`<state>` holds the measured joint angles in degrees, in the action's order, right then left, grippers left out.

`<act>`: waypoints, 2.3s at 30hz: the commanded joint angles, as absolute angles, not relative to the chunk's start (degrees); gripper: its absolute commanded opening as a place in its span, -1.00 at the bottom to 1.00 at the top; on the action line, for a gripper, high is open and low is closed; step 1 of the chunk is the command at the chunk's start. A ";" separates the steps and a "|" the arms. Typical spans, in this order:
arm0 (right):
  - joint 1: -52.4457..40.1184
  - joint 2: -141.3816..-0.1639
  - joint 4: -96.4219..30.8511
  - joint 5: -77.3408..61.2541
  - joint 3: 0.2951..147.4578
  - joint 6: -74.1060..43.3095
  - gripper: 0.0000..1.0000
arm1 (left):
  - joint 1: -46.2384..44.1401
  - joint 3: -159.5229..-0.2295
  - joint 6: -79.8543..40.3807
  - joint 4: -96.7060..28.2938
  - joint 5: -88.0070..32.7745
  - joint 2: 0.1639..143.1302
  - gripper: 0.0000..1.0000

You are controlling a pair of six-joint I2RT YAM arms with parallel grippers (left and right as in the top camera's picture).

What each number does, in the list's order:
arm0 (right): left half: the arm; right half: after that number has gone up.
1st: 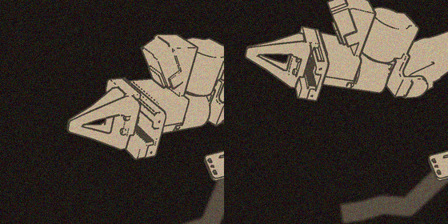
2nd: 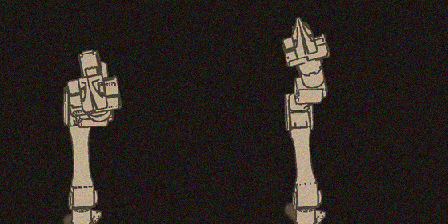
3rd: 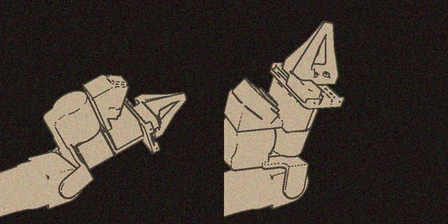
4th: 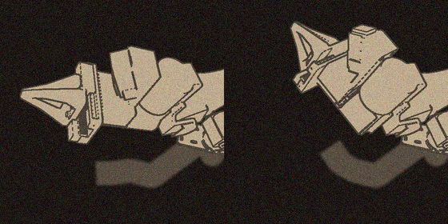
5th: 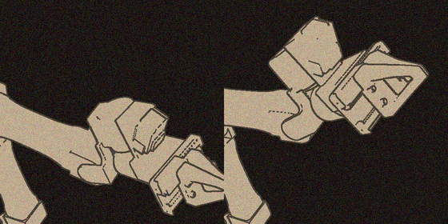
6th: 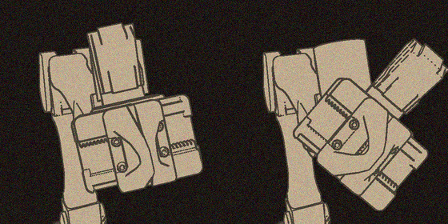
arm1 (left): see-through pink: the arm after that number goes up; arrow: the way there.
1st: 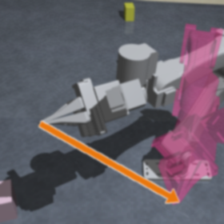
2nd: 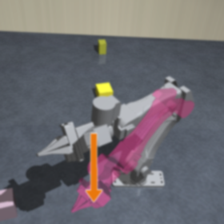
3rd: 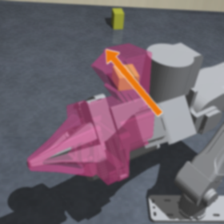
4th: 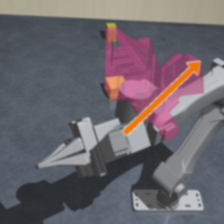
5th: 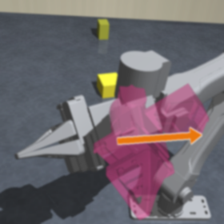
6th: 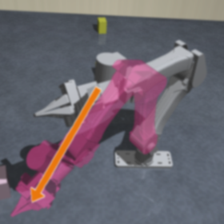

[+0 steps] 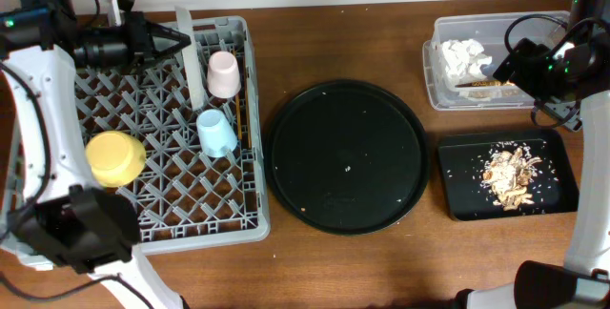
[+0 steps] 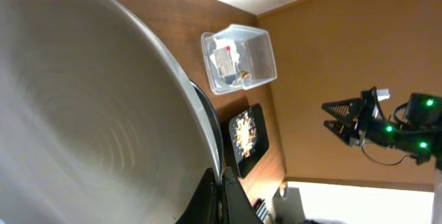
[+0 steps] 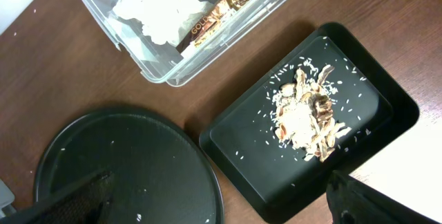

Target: Sort waste into correct bins and load items into the dishwasher rack

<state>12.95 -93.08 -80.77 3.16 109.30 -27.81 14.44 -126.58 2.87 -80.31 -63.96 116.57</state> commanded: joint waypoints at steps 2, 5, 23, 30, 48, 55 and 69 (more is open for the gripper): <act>13.06 -93.30 -80.75 3.49 109.80 -27.27 0.97 | 16.82 -126.69 4.86 -78.43 -67.90 120.36 -0.99; 13.06 -93.30 -80.75 3.49 109.80 -27.27 0.97 | 17.06 -126.69 4.89 -78.28 -67.44 121.78 -0.99; 13.06 -93.30 -80.75 3.49 109.80 -27.27 0.97 | 17.12 -126.69 7.38 -79.42 -55.22 126.58 -0.12; 13.06 -93.30 -80.75 3.51 109.80 -27.27 0.97 | 23.00 -126.98 7.42 -84.66 -55.18 124.97 0.19; 13.06 -93.30 -80.75 3.49 109.80 -27.27 0.97 | 28.05 -125.73 7.46 -96.73 -39.94 98.59 0.09; 13.06 -93.30 -80.75 3.49 109.80 -27.27 0.97 | 9.69 -113.49 5.37 -96.73 -33.15 81.73 0.38; 13.06 -93.30 -80.75 3.51 109.80 -27.27 0.97 | -2.35 -104.55 5.43 -96.73 -33.17 74.76 0.99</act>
<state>12.95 -93.08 -80.77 3.18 109.30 -27.79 -2.15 -104.81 5.76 -96.86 -33.78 75.72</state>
